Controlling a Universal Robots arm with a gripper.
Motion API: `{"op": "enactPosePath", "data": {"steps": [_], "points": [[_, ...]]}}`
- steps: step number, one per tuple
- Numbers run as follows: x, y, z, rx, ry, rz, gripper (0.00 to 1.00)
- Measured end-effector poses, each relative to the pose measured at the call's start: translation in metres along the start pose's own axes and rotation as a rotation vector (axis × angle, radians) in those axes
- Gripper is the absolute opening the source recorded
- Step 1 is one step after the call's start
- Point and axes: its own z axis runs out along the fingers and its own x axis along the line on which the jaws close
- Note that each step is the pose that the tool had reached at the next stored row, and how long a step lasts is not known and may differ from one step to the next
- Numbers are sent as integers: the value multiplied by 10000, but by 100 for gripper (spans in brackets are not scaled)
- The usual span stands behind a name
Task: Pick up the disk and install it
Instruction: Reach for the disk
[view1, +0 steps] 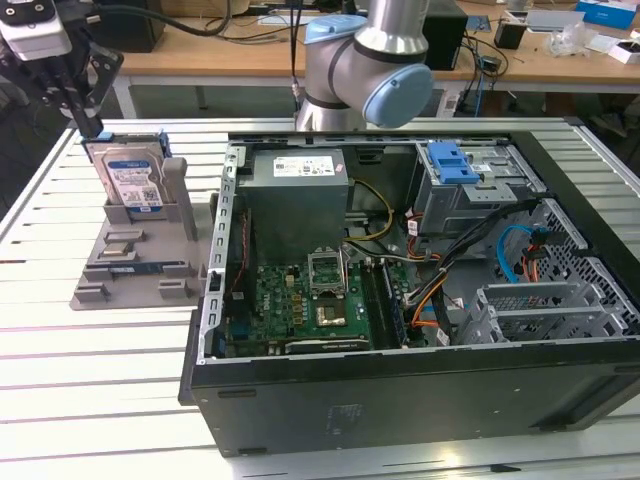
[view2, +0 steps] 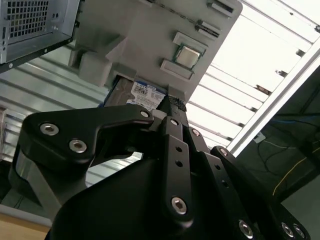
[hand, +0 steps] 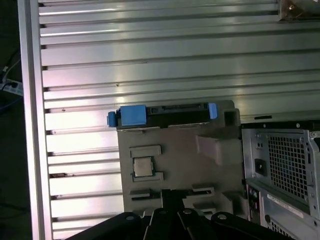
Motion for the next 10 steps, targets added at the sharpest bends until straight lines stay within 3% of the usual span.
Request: {"op": "enactPosePath", "data": {"steps": [10], "points": [[123,128,41,30,-4,-2,11]]}}
